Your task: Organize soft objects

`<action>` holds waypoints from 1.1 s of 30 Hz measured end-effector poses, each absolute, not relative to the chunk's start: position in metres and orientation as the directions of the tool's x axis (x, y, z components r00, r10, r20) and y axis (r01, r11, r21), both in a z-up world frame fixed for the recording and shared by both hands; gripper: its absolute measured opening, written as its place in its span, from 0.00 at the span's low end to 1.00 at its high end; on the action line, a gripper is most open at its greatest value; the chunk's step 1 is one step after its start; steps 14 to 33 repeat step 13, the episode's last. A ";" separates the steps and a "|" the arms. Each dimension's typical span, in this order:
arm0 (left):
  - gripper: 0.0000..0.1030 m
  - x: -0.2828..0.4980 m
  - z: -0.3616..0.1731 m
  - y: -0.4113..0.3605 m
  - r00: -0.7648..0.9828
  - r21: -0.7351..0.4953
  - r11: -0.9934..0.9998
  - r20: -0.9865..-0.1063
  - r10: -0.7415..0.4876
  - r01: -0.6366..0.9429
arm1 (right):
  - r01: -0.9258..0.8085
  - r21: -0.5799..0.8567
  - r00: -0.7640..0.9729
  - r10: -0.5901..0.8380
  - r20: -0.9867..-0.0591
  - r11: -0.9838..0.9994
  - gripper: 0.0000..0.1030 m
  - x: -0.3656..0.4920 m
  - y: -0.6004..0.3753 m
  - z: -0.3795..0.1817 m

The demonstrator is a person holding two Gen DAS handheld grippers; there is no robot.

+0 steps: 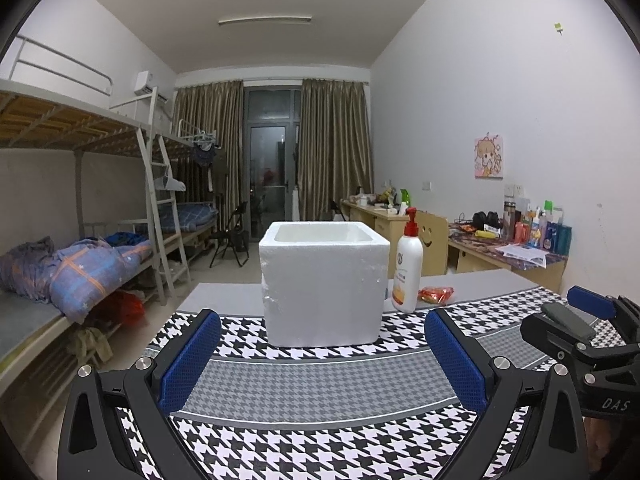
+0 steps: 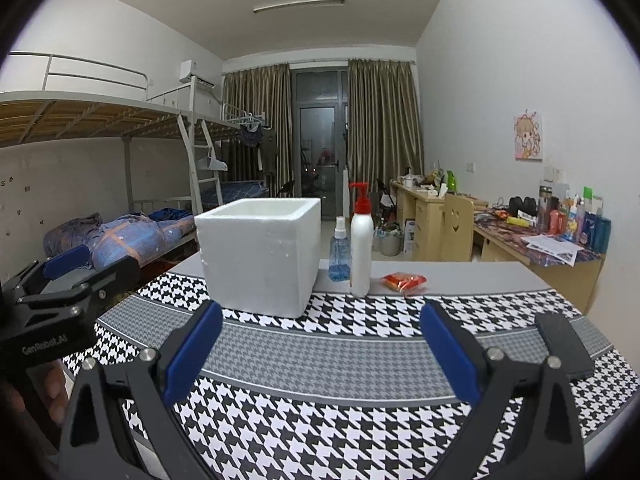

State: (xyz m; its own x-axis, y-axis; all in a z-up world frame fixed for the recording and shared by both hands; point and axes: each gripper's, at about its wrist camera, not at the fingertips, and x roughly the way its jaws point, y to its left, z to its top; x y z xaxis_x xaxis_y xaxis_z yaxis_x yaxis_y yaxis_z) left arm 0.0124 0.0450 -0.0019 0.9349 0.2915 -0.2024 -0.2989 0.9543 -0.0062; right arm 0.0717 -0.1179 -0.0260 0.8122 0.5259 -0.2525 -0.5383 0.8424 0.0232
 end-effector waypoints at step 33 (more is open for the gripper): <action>0.99 0.013 -0.005 0.045 0.932 -0.008 0.954 -0.216 0.291 -0.300 | -0.540 0.031 0.807 0.528 -0.264 0.841 0.98 0.073 -0.118 -0.029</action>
